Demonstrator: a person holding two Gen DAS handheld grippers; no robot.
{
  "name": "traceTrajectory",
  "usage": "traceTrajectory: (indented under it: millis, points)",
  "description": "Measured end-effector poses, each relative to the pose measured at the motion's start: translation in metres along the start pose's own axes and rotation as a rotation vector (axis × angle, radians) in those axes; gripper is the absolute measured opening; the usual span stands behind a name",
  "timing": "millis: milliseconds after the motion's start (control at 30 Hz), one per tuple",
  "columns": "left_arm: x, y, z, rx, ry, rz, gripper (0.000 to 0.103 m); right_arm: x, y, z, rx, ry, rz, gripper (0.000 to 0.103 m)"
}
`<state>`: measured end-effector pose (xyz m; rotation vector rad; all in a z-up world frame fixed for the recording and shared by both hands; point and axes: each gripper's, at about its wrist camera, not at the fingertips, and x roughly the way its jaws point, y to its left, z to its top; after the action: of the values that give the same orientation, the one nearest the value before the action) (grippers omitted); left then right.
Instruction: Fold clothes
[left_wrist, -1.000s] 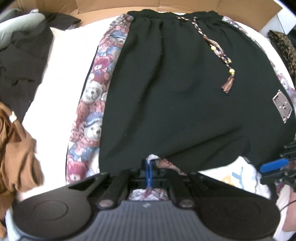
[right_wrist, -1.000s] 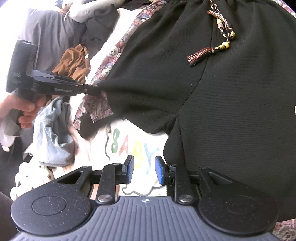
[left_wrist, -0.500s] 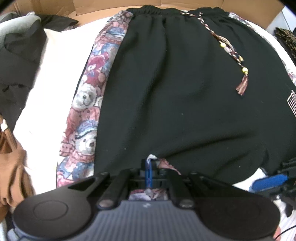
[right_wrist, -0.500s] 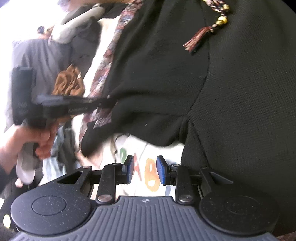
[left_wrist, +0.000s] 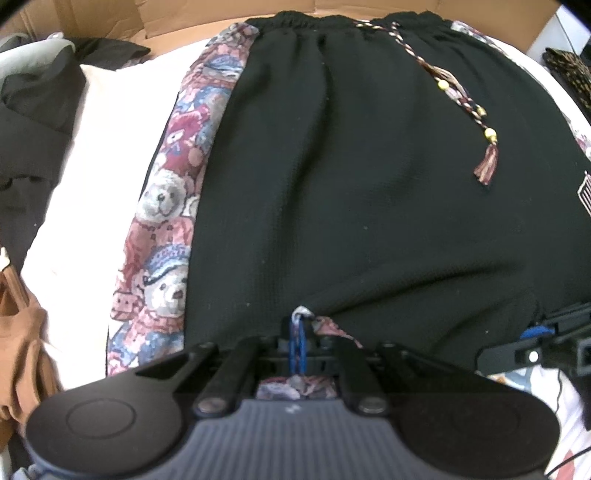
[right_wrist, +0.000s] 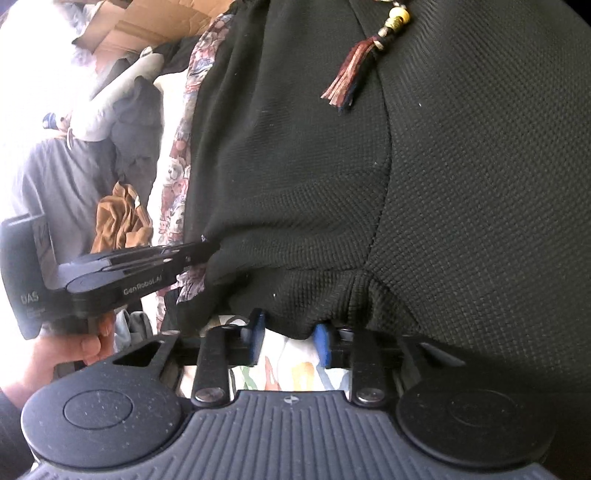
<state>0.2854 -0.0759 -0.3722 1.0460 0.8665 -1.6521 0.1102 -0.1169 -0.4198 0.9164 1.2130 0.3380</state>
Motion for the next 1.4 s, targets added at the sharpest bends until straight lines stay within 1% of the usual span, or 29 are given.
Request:
traceTrajectory:
  millis: [33, 133, 200, 433, 600, 733, 833, 867, 933, 967, 1000, 1067, 1133, 1200, 1267, 1333, 1400]
  points:
    - [0.000, 0.002, 0.001, -0.010, -0.001, 0.000, 0.006, 0.000, -0.001, 0.000, 0.002, 0.003, 0.008, 0.000]
    - [-0.001, 0.007, 0.006, -0.035, -0.005, 0.000, 0.006, -0.004, 0.004, -0.002, -0.050, -0.017, 0.027, 0.000]
    - [-0.002, 0.008, 0.008, -0.041, -0.008, 0.002, 0.006, -0.010, 0.006, -0.002, -0.070, -0.017, 0.056, 0.000]
    - [-0.006, 0.016, 0.019, -0.056, -0.012, -0.001, 0.011, -0.041, 0.005, -0.003, -0.098, -0.018, 0.102, 0.000]
    - [-0.017, 0.019, 0.024, -0.045, -0.017, -0.009, 0.013, -0.054, 0.005, 0.002, -0.129, -0.026, 0.077, 0.000]
    - [-0.033, 0.029, 0.021, -0.084, -0.017, -0.022, 0.021, -0.056, 0.002, 0.001, -0.135, -0.020, 0.041, 0.000]
    - [-0.049, 0.036, 0.016, -0.109, -0.026, -0.015, 0.029, -0.050, -0.002, 0.000, -0.120, 0.007, 0.015, 0.000]
    - [-0.054, 0.039, 0.014, -0.116, -0.029, -0.012, 0.031, -0.048, -0.002, -0.001, -0.116, 0.017, 0.008, 0.003]
    - [-0.064, 0.043, 0.010, -0.134, -0.032, -0.013, 0.034, -0.047, -0.002, -0.003, -0.112, 0.026, 0.007, 0.003]
    - [-0.069, 0.046, 0.009, -0.143, -0.033, -0.015, 0.037, -0.047, -0.002, -0.004, -0.113, 0.027, 0.009, 0.005]
    - [-0.073, 0.049, 0.009, -0.149, -0.029, -0.015, 0.037, -0.048, -0.002, -0.005, -0.115, 0.027, 0.013, 0.007]
    - [-0.080, 0.056, 0.012, -0.157, -0.016, -0.016, 0.037, -0.050, -0.001, -0.006, -0.120, 0.026, 0.019, 0.017]
    - [-0.083, 0.058, 0.010, -0.169, 0.000, -0.034, 0.037, -0.052, 0.000, -0.007, -0.128, 0.027, 0.019, 0.024]
    - [-0.082, 0.053, -0.001, -0.195, 0.015, -0.063, 0.037, -0.052, 0.000, -0.009, -0.136, 0.031, 0.016, 0.024]
    - [-0.083, 0.036, -0.014, -0.214, 0.028, -0.088, 0.037, -0.051, 0.000, -0.010, -0.135, 0.042, 0.011, 0.024]
    - [-0.082, 0.025, -0.023, -0.237, 0.033, -0.095, 0.037, -0.050, -0.001, -0.012, -0.135, 0.052, 0.010, 0.024]
    - [-0.076, 0.025, -0.026, -0.249, 0.029, -0.102, 0.038, -0.048, 0.001, -0.014, -0.146, 0.063, 0.006, 0.024]
